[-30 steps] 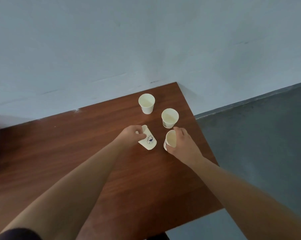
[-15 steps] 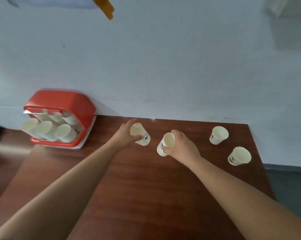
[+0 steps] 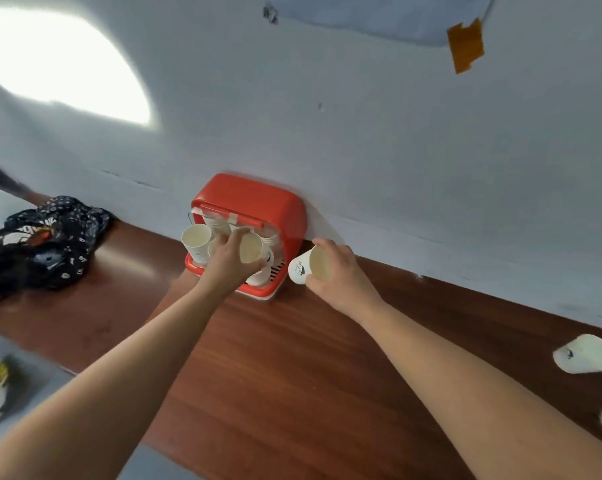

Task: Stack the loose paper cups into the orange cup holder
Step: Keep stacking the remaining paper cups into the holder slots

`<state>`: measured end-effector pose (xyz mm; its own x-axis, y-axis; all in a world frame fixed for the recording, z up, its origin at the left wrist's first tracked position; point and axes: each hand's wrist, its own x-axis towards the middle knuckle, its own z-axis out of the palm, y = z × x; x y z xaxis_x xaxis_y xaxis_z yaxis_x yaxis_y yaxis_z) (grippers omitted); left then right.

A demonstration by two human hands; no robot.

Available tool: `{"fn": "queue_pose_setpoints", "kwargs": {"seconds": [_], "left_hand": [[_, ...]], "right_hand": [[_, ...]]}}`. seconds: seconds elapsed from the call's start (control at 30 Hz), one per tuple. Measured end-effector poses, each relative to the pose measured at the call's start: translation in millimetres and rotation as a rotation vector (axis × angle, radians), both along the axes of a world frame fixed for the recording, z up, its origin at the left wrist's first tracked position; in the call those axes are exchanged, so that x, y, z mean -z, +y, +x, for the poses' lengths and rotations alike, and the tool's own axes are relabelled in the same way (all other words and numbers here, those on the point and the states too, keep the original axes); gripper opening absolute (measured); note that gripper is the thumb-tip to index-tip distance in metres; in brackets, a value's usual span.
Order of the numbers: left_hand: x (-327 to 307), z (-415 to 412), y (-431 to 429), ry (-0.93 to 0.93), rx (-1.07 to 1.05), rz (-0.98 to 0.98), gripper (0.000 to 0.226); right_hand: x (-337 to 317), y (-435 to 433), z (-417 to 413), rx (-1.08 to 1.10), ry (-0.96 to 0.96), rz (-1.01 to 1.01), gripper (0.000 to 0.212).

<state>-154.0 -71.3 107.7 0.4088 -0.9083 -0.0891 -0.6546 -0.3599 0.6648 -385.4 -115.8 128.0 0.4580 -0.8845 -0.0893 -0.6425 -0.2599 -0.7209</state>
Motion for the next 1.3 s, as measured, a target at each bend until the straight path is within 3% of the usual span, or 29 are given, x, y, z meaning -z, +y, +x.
{"fn": "queue_pose_setpoints", "kwargs": {"seconds": [0.13, 0.3, 0.47, 0.73, 0.97, 1.3], "left_hand": [[13, 31, -14, -0.025, 0.002, -0.057, 0.077], [43, 51, -31, -0.174, 0.169, 0.055, 0.076], [70, 55, -37, -0.461, 0.369, 0.123, 0.082], [80, 95, -32, -0.335, 0.304, -0.075, 0.084], [87, 120, -33, -0.342, 0.276, 0.018, 0.091], [91, 131, -41, -0.390, 0.316, 0.009, 0.083]], "right_hand": [[1, -13, 47, 0.021, -0.037, -0.086, 0.072], [13, -27, 76, 0.095, -0.030, -0.129, 0.078], [28, -34, 87, 0.106, -0.018, -0.182, 0.075], [39, -37, 107, 0.025, 0.020, -0.273, 0.078], [46, -22, 123, -0.100, 0.036, -0.463, 0.067], [86, -40, 161, -0.179, 0.362, -0.162, 0.075]]}}
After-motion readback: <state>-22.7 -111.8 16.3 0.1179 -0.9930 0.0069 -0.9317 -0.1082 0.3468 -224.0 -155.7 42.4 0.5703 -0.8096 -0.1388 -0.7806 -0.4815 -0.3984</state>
